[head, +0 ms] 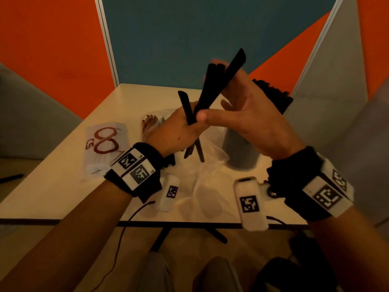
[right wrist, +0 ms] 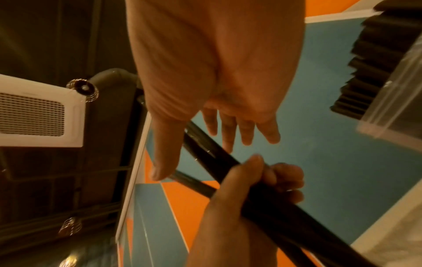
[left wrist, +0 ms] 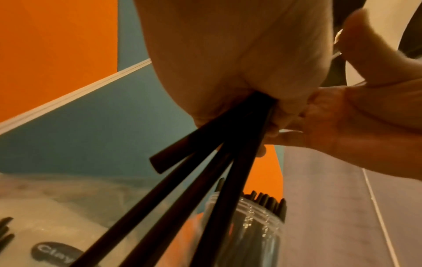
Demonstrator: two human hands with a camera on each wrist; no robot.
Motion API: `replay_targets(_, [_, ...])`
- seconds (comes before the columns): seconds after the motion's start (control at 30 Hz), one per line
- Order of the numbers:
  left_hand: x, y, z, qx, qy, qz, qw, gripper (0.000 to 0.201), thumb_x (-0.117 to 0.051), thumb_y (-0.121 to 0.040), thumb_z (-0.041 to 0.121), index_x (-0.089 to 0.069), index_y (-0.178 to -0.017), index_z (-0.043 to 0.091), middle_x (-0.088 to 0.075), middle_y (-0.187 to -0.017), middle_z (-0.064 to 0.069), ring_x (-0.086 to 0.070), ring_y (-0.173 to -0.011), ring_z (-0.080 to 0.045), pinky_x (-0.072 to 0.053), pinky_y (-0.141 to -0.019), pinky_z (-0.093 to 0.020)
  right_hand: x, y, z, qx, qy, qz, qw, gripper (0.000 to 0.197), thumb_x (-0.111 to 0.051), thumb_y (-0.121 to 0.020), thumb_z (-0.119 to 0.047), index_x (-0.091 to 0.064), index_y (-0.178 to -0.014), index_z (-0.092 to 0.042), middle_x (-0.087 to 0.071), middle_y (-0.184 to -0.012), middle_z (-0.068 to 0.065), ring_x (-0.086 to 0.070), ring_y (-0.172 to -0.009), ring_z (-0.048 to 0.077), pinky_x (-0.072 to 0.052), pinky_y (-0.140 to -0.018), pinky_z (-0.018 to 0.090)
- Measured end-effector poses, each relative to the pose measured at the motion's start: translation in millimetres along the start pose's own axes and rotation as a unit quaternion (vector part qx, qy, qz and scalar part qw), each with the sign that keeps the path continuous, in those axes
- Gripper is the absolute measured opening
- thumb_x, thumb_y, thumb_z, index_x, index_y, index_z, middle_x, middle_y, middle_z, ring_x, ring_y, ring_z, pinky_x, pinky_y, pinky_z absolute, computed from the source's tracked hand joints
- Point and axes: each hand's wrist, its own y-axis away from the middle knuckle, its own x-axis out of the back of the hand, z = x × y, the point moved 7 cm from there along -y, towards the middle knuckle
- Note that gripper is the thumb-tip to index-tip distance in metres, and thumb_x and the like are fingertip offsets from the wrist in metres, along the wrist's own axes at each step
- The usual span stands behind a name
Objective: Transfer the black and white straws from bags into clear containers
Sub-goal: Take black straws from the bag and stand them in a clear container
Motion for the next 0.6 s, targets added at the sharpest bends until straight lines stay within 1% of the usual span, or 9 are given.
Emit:
replay_targets(0.07, [0, 0, 7, 0.009, 0.027, 0.019, 0.999, 0.016, -0.050, -0.096, 0.030, -0.061, -0.084, 0.025, -0.066, -0.081, 0.007, -0.064, -0.078, -0.004, -0.052, -0.077, -0.031, -8, -8, -6, 0.014, -0.003, 0.016, 1.000, 0.080, -0.079, -0.074, -0.020, -0.034, -0.140, -0.026, -0.057, -0.131, -0.008, -0.049, -0.125, 0.000, -0.040, -0.103, 0.022])
replay_targets(0.13, [-3, 1, 11, 0.014, 0.064, 0.013, 0.998, 0.011, -0.051, -0.096, 0.021, -0.061, -0.092, 0.017, -0.069, -0.090, -0.010, -0.067, -0.086, -0.017, -0.056, -0.081, -0.039, -15, -17, -2, 0.008, -0.005, 0.040, 0.999, 0.063, -0.077, -0.078, -0.017, -0.044, -0.132, -0.022, -0.065, -0.115, 0.000, -0.060, -0.114, 0.008, -0.050, -0.098, 0.031])
replay_targets(0.17, [-4, 1, 11, 0.015, 0.082, 0.004, 0.997, 0.008, -0.053, -0.095, 0.018, -0.060, -0.098, 0.015, -0.068, -0.096, -0.017, -0.067, -0.088, -0.023, -0.057, -0.080, -0.040, -17, -22, 1, 0.004, -0.008, 0.057, 0.998, 0.052, -0.074, -0.081, -0.014, -0.049, -0.126, -0.019, -0.065, -0.111, 0.003, -0.063, -0.108, 0.011, -0.052, -0.094, 0.031])
replay_targets(0.23, [-6, 0, 5, 0.038, 0.092, -0.010, 0.995, 0.012, -0.055, -0.094, 0.013, -0.061, -0.103, 0.008, -0.068, -0.099, -0.022, -0.067, -0.088, -0.027, -0.057, -0.077, -0.033, -19, -30, 13, -0.012, -0.023, 0.089, 0.996, 0.035, -0.069, -0.085, -0.011, -0.054, -0.116, -0.014, -0.064, -0.108, 0.006, -0.064, -0.101, 0.013, -0.054, -0.089, 0.024])
replay_targets(0.3, [-8, -2, -5, 0.066, 0.088, -0.026, 0.994, 0.018, -0.057, -0.092, 0.011, -0.062, -0.105, 0.000, -0.069, -0.096, -0.022, -0.066, -0.086, -0.025, -0.055, -0.074, -0.029, -23, -35, 28, -0.038, -0.043, 0.100, 0.993, 0.030, -0.067, -0.086, -0.010, -0.056, -0.114, -0.012, -0.065, -0.108, 0.011, -0.064, -0.100, 0.016, -0.053, -0.088, 0.024])
replay_targets(0.4, [-12, 0, -20, 0.092, 0.087, -0.051, 0.991, 0.018, -0.062, -0.087, 0.008, -0.063, -0.104, 0.001, -0.071, -0.095, -0.017, -0.068, -0.088, -0.022, -0.057, -0.080, -0.032, -28, -37, 46, -0.062, -0.061, 0.104, 0.991, 0.027, -0.064, -0.087, -0.011, -0.055, -0.113, -0.012, -0.065, -0.108, 0.017, -0.065, -0.102, 0.026, -0.053, -0.094, 0.037])
replay_targets(0.43, [-13, 1, -24, 0.099, 0.085, -0.058, 0.990, 0.016, -0.064, -0.086, 0.007, -0.065, -0.100, 0.002, -0.072, -0.092, -0.013, -0.069, -0.087, -0.019, -0.056, -0.078, -0.029, -29, -37, 49, -0.064, -0.071, 0.107, 0.990, 0.024, -0.063, -0.088, -0.010, -0.055, -0.111, -0.013, -0.066, -0.104, 0.015, -0.066, -0.099, 0.026, -0.052, -0.095, 0.040])
replay_targets(0.53, [-16, 6, -24, 0.102, 0.066, -0.070, 0.990, 0.010, -0.069, -0.081, 0.005, -0.066, -0.084, 0.015, -0.069, -0.073, 0.008, -0.064, -0.067, 0.004, -0.046, -0.060, -0.007, -31, -36, 52, -0.062, -0.101, 0.108, 0.987, 0.023, -0.060, -0.091, -0.008, -0.051, -0.110, -0.015, -0.063, -0.096, 0.007, -0.068, -0.088, 0.019, -0.053, -0.094, 0.042])
replay_targets(0.6, [-16, 8, -20, 0.089, 0.047, -0.063, 0.993, 0.004, -0.069, -0.082, 0.005, -0.066, -0.081, 0.008, -0.066, -0.070, 0.007, -0.061, -0.060, 0.008, -0.043, -0.056, -0.004, -32, -35, 51, -0.061, -0.107, 0.105, 0.987, 0.028, -0.062, -0.090, -0.009, -0.050, -0.114, -0.015, -0.063, -0.098, 0.008, -0.069, -0.088, 0.018, -0.054, -0.092, 0.039])
